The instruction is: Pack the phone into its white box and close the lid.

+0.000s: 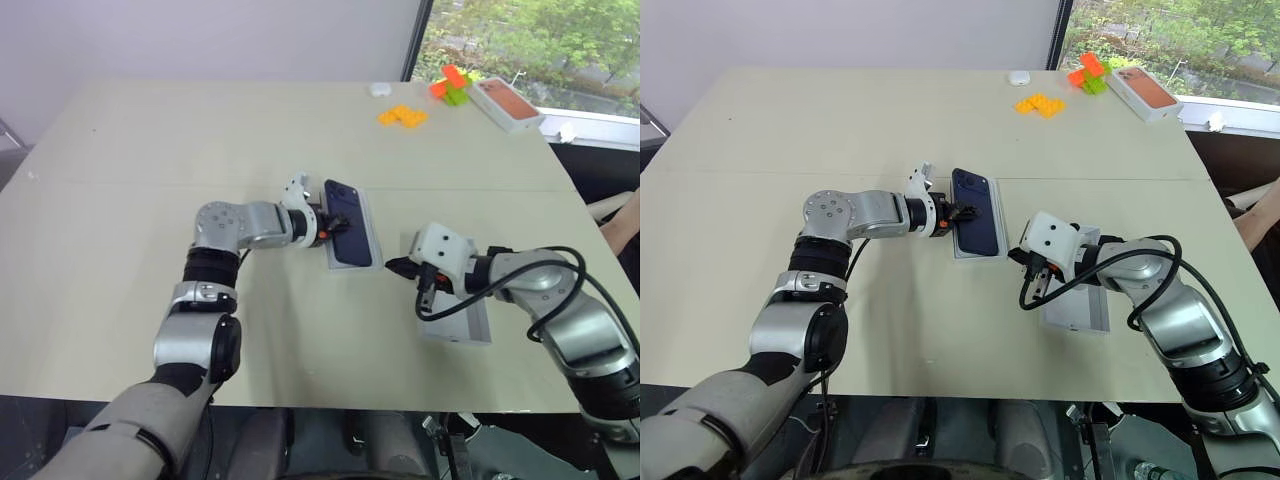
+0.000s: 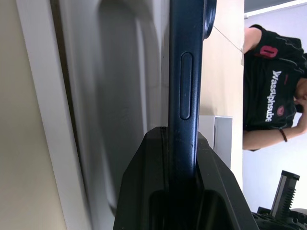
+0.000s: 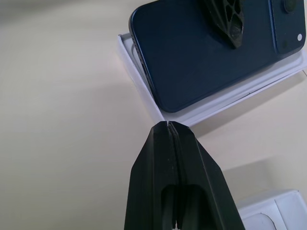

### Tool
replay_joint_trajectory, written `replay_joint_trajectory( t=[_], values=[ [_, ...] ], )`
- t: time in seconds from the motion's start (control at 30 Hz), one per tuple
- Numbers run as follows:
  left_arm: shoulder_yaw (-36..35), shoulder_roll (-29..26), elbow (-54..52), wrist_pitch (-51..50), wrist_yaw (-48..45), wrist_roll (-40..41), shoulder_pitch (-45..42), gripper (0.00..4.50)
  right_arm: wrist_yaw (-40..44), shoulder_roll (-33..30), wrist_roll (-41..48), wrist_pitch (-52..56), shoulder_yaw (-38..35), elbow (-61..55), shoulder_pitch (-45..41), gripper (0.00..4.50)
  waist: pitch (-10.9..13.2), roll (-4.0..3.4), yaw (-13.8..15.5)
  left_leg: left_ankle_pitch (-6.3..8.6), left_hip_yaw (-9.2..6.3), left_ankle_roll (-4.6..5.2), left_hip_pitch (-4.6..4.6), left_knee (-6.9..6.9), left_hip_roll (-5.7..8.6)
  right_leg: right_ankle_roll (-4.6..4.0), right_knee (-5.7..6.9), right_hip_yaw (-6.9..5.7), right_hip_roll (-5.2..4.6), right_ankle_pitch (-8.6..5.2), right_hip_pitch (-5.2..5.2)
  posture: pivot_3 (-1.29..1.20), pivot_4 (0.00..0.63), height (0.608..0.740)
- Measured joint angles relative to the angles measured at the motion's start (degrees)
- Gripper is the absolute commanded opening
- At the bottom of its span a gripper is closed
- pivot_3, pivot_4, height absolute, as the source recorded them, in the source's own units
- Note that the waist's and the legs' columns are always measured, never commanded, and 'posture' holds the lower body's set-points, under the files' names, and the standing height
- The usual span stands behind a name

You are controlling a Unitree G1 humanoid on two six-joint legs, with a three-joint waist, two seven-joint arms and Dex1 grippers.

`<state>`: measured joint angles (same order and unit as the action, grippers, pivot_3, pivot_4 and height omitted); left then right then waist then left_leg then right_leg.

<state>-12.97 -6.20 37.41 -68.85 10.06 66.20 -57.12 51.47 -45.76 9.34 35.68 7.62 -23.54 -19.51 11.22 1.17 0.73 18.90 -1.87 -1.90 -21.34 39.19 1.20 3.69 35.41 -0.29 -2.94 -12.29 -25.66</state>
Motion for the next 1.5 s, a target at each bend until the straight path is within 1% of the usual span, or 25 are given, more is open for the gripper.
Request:
replay_joint_trajectory(
  t=[0.43,0.5,0.53,0.6,0.8,0.93,1.23,1.3,1.4,1.5],
  values=[
    [-3.6,1.8,0.7,-2.2,-4.3,-6.9,-1.2,0.02,-0.2,0.0,0.0,0.0,0.0,0.0,0.0,0.00,0.0,0.00,0.0,-0.02,0.01,-0.03,0.03,0.03,0.01,0.00,0.10,0.00,0.00,0.00,0.00,0.00,0.150,0.740],
    [-3.9,1.8,0.9,-2.3,-4.9,-7.7,-1.4,1.00,-0.3,0.0,0.0,0.0,0.0,0.0,0.0,0.00,0.0,0.00,0.0,-0.02,0.01,-0.03,0.03,0.03,0.01,0.00,0.12,0.00,0.00,0.00,0.00,0.00,0.150,0.740],
    [-4.1,1.9,0.9,-2.5,-5.2,-8.2,-1.6,1.35,-0.3,0.0,0.0,0.0,0.0,0.0,0.0,0.00,0.0,0.00,0.0,-0.02,0.01,-0.03,0.03,0.03,0.01,0.00,0.12,0.00,0.00,0.00,0.00,0.00,0.150,0.740],
    [-4.6,1.9,0.9,-3.2,-5.9,-8.8,-1.9,2.28,-0.4,0.0,0.0,0.0,0.0,0.0,0.0,0.00,0.0,0.00,0.0,-0.02,0.01,-0.03,0.04,0.04,0.01,0.00,0.16,0.00,-0.01,0.00,0.00,0.00,0.150,0.740],
    [-7.0,1.5,0.9,-4.5,-6.4,-9.9,-2.2,2.28,-0.5,0.0,0.1,0.1,0.0,0.0,0.0,0.00,0.0,0.00,0.0,-0.05,0.01,-0.08,0.09,0.08,0.01,0.00,0.31,0.01,-0.01,0.00,0.00,0.00,0.150,0.740],
    [-8.8,0.2,0.4,-6.5,-6.1,-10.0,-2.2,2.28,-0.5,0.0,0.4,0.2,0.0,0.0,0.0,0.00,0.0,0.00,-0.1,-0.09,0.02,-0.14,0.15,0.11,0.01,0.00,0.48,0.03,-0.01,0.00,0.00,0.00,0.150,0.740],
    [-12.0,-2.8,-7.4,-15.5,-4.4,-10.0,-3.2,2.28,-0.4,0.0,0.5,0.2,0.0,-0.1,0.0,0.00,0.0,0.01,-0.1,-0.17,-0.01,-0.28,0.25,0.14,0.01,-0.01,0.72,0.04,-0.01,0.01,0.00,0.00,0.150,0.740],
    [-13.2,-3.0,-8.6,-16.7,-4.0,-10.0,-3.3,2.28,-0.4,0.0,0.5,0.2,0.0,-0.1,0.0,0.00,0.0,0.01,-0.1,-0.18,-0.01,-0.29,0.27,0.14,0.01,-0.01,0.73,0.04,-0.01,0.01,0.00,0.00,0.150,0.740],
    [-15.3,-5.3,-9.5,-18.2,-2.9,-11.0,-3.2,2.28,-0.5,0.0,0.5,0.2,0.0,-0.1,0.0,0.00,0.0,0.01,-0.5,-0.19,0.00,-0.31,0.31,0.14,0.00,-0.01,0.77,0.06,0.02,0.01,0.00,0.00,0.150,0.740],
    [-17.7,-6.1,-10.0,-18.5,-2.1,-12.0,-3.2,2.28,-0.5,0.0,0.5,0.2,0.0,-0.1,0.0,0.00,0.0,0.01,-0.3,-0.20,-0.01,-0.34,0.31,0.14,-0.01,-0.02,0.78,0.06,0.01,0.01,0.00,0.00,0.150,0.740]
  ],
)
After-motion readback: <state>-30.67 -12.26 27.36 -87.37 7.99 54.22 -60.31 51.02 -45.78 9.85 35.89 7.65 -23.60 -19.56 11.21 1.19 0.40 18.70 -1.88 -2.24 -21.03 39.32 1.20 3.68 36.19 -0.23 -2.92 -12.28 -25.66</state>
